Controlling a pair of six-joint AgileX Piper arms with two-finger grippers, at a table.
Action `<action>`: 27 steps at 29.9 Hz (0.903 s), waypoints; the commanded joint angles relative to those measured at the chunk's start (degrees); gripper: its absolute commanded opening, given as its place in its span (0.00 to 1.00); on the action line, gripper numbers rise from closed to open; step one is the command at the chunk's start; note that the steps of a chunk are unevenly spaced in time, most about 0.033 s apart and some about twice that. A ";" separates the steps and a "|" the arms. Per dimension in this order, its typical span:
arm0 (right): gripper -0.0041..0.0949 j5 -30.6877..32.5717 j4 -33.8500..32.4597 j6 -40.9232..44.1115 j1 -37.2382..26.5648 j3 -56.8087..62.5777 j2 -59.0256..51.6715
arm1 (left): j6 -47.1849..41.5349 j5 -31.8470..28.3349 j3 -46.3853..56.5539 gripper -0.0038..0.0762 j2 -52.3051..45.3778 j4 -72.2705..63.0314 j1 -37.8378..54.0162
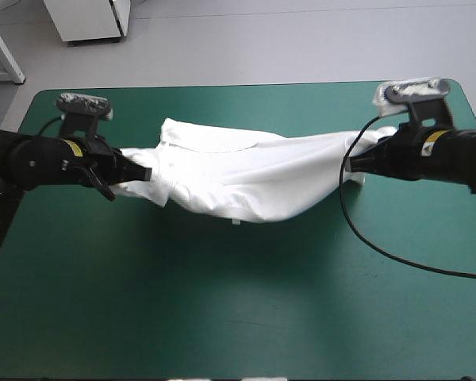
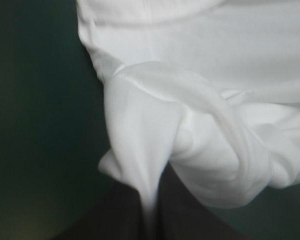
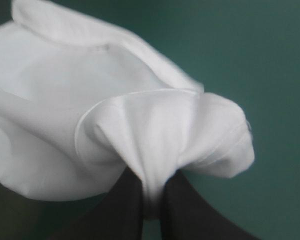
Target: Fold the cloth
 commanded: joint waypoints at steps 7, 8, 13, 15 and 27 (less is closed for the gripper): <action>0.03 0.15 -1.93 -5.91 -0.10 -30.59 0.22 | 4.95 -2.52 -31.98 0.02 -1.61 -3.34 -0.12; 0.03 0.28 -1.45 -6.46 -0.10 -33.14 0.57 | 4.95 -2.92 -34.89 0.02 -1.38 -3.44 -0.12; 0.03 0.52 1.23 -8.04 -0.10 -43.10 0.62 | 6.63 -5.93 -45.91 0.02 -1.24 -7.60 -0.12; 0.03 0.52 2.16 -8.25 -0.10 -46.71 0.62 | 7.55 -8.27 -49.18 0.02 -1.24 -10.44 -0.12; 0.03 1.24 7.08 -7.21 -0.10 -54.25 0.62 | 8.77 -6.98 -54.19 0.02 -0.99 -14.55 -0.12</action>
